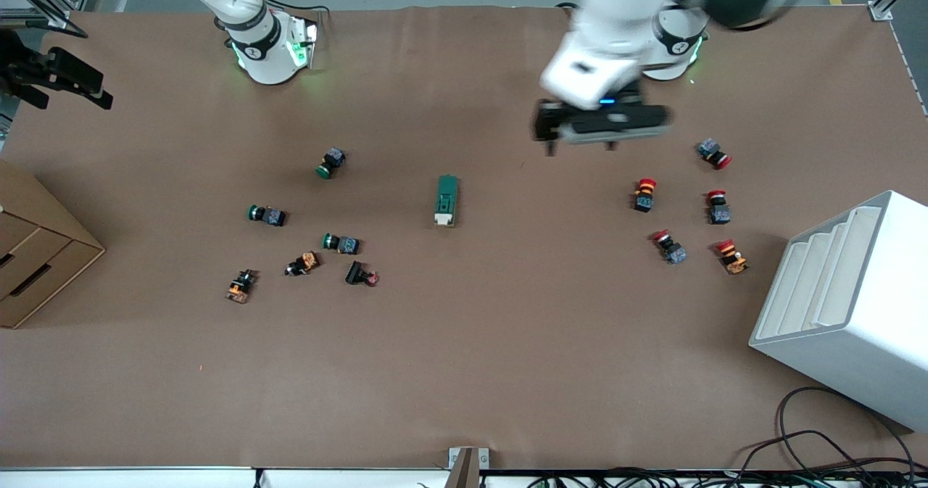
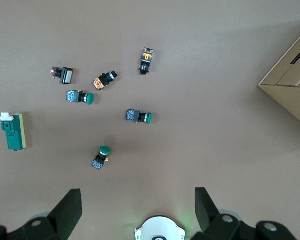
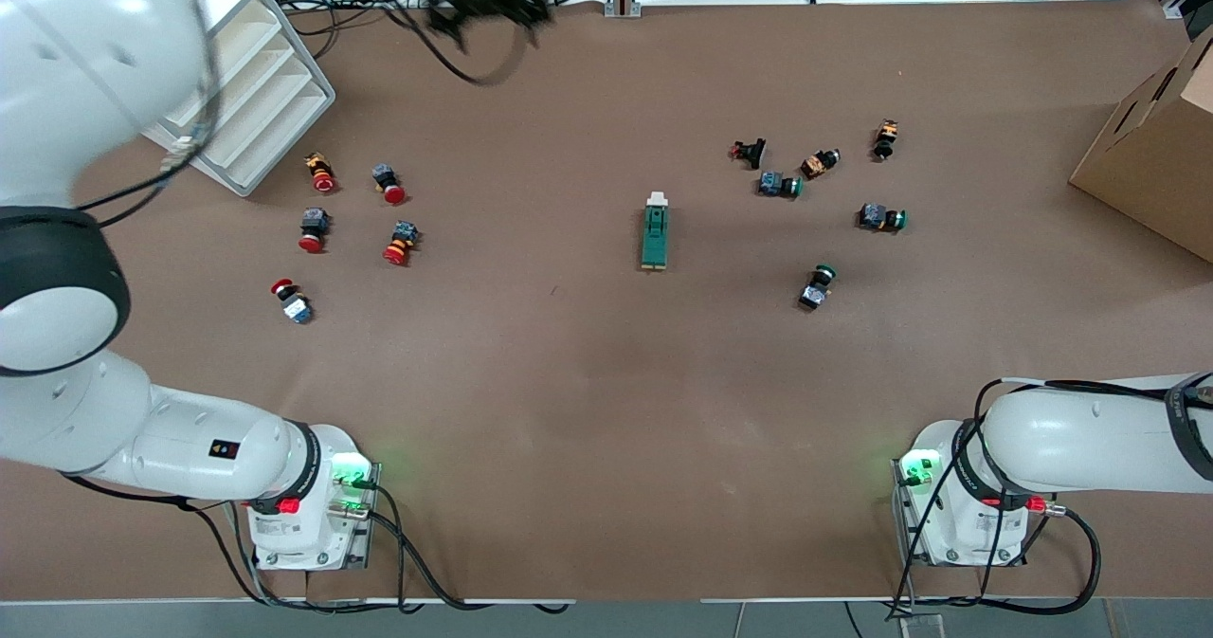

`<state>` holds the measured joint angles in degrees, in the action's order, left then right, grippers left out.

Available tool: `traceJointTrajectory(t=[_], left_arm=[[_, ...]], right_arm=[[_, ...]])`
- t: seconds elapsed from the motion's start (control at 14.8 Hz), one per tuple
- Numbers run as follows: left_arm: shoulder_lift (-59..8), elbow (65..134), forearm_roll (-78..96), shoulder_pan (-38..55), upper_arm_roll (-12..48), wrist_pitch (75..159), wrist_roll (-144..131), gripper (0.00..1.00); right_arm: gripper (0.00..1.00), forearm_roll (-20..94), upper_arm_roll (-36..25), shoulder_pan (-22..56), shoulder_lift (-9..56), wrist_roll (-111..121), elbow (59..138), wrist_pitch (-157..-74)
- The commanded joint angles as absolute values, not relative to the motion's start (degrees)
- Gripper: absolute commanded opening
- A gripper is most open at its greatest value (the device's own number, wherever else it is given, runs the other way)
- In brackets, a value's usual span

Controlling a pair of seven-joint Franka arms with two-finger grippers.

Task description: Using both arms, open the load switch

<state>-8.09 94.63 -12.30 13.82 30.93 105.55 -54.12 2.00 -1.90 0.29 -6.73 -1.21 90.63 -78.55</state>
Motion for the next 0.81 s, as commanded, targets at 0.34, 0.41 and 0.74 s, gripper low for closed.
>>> traceJointTrajectory(t=[0.34, 0.41, 0.74], left_arm=[[-28.80, 94.57, -36.17, 34.79, 31.29, 116.53, -90.57, 1.00], [-30.92, 94.74, -39.86, 36.37, 31.29, 116.98, -93.66, 1.00], [-37.61, 97.81, -53.50, 42.44, 31.29, 119.44, -104.31, 0.98]], right_arm=[[1.00, 1.05, -1.94, 0.44, 2.99, -1.05, 90.96, -80.68], [1.00, 1.49, -1.93, 1.22, 3.34, -2.53, 91.31, -80.94], [1.00, 5.61, -1.67, 9.64, 8.07, -25.87, 91.32, -84.45]])
